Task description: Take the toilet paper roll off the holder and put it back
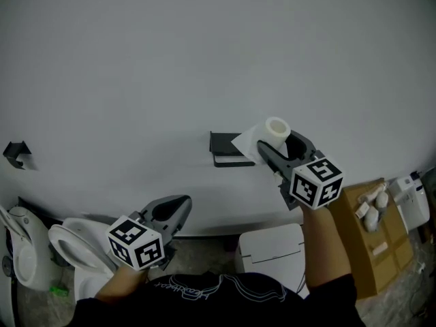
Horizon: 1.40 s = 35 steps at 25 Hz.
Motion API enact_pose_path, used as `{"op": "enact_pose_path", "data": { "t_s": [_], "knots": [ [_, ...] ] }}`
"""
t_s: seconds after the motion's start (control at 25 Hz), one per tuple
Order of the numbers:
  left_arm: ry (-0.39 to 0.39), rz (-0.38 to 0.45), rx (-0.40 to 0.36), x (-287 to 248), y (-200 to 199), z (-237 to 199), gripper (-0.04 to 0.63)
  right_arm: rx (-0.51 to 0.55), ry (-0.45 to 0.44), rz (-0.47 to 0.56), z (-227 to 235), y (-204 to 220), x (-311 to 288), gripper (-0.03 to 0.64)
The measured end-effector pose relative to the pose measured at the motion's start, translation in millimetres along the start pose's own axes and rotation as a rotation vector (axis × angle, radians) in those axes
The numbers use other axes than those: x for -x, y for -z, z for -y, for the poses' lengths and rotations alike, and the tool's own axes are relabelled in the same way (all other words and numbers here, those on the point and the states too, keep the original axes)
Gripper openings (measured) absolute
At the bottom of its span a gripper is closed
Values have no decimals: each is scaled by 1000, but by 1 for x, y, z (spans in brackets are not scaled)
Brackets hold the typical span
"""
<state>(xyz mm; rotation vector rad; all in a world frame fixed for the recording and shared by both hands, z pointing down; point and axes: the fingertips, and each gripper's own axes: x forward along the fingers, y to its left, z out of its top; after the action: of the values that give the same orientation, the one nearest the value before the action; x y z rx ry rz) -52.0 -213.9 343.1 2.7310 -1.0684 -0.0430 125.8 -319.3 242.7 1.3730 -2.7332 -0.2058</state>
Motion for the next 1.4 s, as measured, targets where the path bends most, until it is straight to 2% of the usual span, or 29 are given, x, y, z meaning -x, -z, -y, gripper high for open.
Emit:
{"op": "enact_pose_path", "data": {
  "t_s": [0.4,0.76,1.08,1.4],
  "knots": [
    [56,-46,18,-13,20,25,6,-29,-29,11,-35,17,48,287],
    [80,-70,22,-10,33,44,6,-73,-38,-21,-65,52,75,288],
    [76,-84,46,-3,49,53,6,-174,-48,-50,-86,95,93,288],
    [95,-104,51,-8,56,62,6,-238,-30,-76,-88,121,106,288]
  ]
}}
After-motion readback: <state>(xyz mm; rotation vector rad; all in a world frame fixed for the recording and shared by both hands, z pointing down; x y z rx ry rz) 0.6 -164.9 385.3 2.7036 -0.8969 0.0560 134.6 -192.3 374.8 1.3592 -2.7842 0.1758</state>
